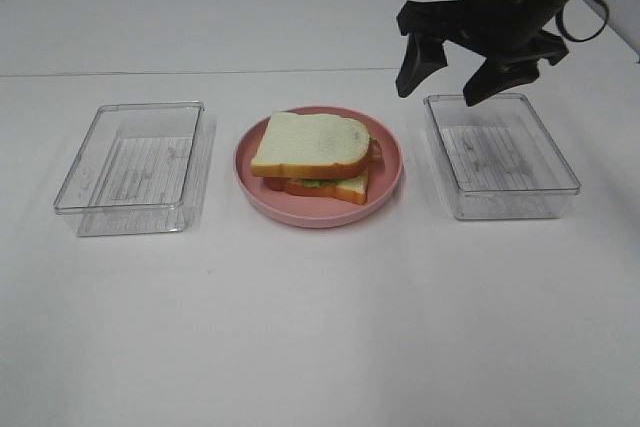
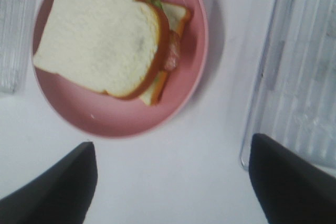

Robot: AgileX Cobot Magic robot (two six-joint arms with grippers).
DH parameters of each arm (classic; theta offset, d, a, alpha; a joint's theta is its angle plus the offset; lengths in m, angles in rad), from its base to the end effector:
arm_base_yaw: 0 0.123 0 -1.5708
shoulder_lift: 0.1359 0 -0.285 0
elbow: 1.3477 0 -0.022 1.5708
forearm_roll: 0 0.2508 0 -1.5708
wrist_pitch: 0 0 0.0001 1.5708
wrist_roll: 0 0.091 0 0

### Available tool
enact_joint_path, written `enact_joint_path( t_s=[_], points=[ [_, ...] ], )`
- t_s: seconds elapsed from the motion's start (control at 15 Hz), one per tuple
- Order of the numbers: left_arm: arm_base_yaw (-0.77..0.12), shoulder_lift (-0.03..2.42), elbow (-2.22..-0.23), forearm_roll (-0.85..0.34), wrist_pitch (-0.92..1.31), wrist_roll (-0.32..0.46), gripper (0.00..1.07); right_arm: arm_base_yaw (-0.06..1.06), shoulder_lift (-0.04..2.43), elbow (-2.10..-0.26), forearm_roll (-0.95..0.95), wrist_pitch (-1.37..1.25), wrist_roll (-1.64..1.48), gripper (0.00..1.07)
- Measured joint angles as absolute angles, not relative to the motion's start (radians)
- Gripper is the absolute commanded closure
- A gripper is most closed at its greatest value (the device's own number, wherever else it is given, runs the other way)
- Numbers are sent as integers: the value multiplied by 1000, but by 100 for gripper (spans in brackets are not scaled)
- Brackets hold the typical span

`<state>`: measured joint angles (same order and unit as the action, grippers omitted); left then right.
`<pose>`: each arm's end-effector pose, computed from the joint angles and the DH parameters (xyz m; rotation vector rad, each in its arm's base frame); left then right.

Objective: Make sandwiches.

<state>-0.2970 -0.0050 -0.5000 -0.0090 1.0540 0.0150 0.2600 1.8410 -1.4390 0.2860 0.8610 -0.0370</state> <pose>-0.0053 0.0009 0.2778 0.3170 2.0129 -0.1880 0.3754 0.1200 0.2467 -0.2106 2.7428 0.4101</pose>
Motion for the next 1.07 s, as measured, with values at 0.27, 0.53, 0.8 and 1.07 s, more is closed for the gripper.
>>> enact_joint_path(
  t_s=[0.27,0.53,0.8,1.07],
  points=[
    [-297,-5,-500,-9,1054,15,21,260,1714,-1413,81,1093,82,31],
    [-297,-5,-500,-9,1054,15,21,260,1401,-1167,-38,1150,157,31],
    [-297,-5,-500,-9,1054,15,21,260,1070,-909,-39,1154,168,31],
    [-297,-5,-500,-9,1054,15,21,260,640,-686,-39,1149,113,31]
  ],
)
